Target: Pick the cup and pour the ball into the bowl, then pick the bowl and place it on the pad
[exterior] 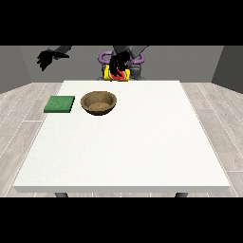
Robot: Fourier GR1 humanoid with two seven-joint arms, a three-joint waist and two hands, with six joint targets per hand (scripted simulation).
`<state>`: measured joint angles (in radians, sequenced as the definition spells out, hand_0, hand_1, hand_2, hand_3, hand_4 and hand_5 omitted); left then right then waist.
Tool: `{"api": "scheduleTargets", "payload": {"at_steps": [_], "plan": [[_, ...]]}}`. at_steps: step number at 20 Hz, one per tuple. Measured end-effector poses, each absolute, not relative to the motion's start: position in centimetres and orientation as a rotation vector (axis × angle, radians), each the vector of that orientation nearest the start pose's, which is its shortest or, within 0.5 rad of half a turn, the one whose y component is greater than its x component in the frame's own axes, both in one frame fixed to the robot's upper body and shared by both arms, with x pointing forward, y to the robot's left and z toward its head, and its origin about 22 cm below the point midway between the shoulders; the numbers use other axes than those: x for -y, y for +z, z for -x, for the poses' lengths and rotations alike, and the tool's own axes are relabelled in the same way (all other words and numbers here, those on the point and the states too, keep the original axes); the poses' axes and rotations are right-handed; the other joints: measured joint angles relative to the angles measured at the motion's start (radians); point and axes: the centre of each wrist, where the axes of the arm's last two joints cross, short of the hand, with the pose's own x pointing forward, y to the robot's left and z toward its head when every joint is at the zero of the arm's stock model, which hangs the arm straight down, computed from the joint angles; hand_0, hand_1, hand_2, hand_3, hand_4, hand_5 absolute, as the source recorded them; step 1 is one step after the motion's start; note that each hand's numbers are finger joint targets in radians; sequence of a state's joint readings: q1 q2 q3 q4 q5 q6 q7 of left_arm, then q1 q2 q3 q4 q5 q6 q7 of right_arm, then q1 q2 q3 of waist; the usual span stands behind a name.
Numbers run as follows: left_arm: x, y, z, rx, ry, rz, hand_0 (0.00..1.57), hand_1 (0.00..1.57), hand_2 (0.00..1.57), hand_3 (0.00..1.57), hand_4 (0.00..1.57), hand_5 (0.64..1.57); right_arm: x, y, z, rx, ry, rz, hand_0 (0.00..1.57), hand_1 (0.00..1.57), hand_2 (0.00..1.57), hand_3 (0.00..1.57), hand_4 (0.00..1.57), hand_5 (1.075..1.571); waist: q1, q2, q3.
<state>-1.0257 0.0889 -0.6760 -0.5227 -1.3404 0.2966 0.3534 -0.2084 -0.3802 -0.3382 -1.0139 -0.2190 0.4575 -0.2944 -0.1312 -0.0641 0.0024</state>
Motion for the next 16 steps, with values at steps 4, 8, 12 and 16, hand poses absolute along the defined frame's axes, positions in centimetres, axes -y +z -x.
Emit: {"api": "scheduleTargets", "payload": {"at_steps": [4, 8, 12, 16], "plan": [[-6.5, 3.6, -40.1, -1.53, 2.281, 1.999, 1.46, 1.46, 1.57, 1.57, 1.48, 1.216, 40.8, -1.5, -27.1, 1.621, 0.028, -0.079, 0.0, 0.0, 0.0, 0.0, 0.0, 1.571, -0.006, -0.007, -0.0006], [-5.0, 3.2, -39.4, -1.332, 2.285, 1.927, 1.45, 1.45, 1.57, 1.57, 1.53, 1.131, 41.5, -1.5, -26.9, 1.619, 0.01, -0.06, 0.0, 0.0, 0.0, 0.0, 0.0, 1.571, 0.014, -0.016, -0.0014], [-4.5, 3.6, -39.3, -1.248, 2.257, 1.912, 1.45, 1.45, 1.57, 1.57, 1.53, 1.135, 40.8, -1.7, -27.1, 1.609, 0.012, -0.078, 0.0, 0.0, 0.0, 0.0, 0.0, 1.568, 0.016, -0.006, -0.0019], [-5.0, 4.7, -39.6, -1.544, 2.265, 1.967, 1.31, 1.31, 1.57, 1.57, 1.57, 1.069, 40.6, -1.6, -27.4, 1.582, -0.019, -0.057, 0.0, 0.0, 0.0, 0.0, 0.0, 1.567, 0.058, -0.016, -0.0047]]}}
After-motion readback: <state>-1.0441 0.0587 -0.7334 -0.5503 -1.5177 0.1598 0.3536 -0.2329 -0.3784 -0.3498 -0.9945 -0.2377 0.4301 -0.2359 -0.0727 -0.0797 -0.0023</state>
